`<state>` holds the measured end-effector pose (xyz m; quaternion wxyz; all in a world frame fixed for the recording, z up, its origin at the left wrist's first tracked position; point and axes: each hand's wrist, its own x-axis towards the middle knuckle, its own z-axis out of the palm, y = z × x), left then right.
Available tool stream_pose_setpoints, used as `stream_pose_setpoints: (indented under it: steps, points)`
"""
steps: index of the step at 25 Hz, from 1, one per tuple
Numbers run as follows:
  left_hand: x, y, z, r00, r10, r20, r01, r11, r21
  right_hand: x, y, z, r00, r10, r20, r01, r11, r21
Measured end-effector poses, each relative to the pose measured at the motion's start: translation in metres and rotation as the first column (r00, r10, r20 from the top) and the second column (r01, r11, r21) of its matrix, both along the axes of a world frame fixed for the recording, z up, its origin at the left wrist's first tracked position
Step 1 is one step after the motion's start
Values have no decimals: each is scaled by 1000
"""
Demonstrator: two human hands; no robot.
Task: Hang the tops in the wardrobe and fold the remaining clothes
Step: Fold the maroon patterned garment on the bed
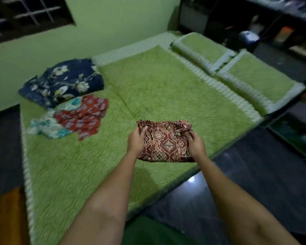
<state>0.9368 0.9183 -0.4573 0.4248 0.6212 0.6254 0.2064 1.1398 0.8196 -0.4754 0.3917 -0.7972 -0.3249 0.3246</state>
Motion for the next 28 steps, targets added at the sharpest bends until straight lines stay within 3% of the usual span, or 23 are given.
stream_pose_setpoints:
  steps: [6, 11, 16, 20, 22, 25, 28]
  points:
    - [231, -1, 96, 954, -214, 212, 200, 976, 87, 207, -56, 123, 939, -278, 200, 253, 957, 142]
    - [422, -10, 105, 830, -463, 310, 463, 883, 78, 344, -117, 143, 837, -507, 205, 475, 860, 186]
    - [614, -30, 134, 620, -718, 317, 704, 687, 181, 478, -164, 166, 670, -715, 201, 680, 699, 221]
    - [754, -73, 182, 383, -857, 345, 847, 475, 240, 569, -218, 191, 459, -873, 162, 834, 487, 261]
    - [816, -101, 184, 292, -879, 378, 903, 384, 194, 601, -251, 196, 356, -923, 147, 878, 384, 286]
    - [896, -151, 173, 196, -894, 403, 963, 253, 93, 645, -300, 190, 233, -965, 117, 915, 258, 308]
    - [959, -203, 170, 173, -953, 248, 966, 213, 145, 700, -342, 178, 173, -980, 97, 928, 195, 319]
